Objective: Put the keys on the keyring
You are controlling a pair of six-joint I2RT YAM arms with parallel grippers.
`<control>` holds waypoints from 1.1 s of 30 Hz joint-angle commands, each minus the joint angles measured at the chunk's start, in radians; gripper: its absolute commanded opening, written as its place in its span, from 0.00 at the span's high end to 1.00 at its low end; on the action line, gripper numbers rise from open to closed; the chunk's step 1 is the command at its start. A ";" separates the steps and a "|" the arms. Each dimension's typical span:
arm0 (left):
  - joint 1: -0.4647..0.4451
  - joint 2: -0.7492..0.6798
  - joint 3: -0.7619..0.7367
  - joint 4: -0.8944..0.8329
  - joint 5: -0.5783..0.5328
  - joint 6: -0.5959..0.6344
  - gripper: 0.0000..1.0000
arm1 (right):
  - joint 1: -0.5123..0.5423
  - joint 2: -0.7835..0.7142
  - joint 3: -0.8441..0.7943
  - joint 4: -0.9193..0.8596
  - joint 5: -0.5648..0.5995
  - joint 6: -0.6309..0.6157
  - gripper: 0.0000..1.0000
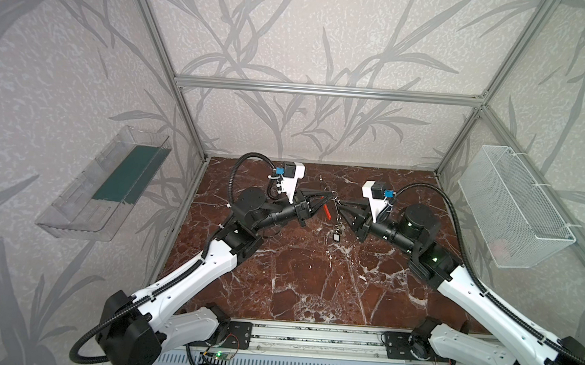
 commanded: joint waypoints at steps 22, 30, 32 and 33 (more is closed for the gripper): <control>-0.002 0.015 0.045 0.070 0.030 -0.042 1.00 | 0.007 0.028 0.045 -0.043 -0.086 -0.019 1.00; -0.003 0.015 0.039 0.039 0.048 -0.024 1.00 | -0.007 0.015 0.068 -0.061 -0.050 -0.037 1.00; -0.003 0.015 0.039 0.028 0.054 -0.022 1.00 | -0.011 0.017 0.077 -0.066 -0.057 -0.037 1.00; -0.003 0.015 0.038 0.026 0.056 -0.021 1.00 | -0.014 0.017 0.079 -0.066 -0.057 -0.036 1.00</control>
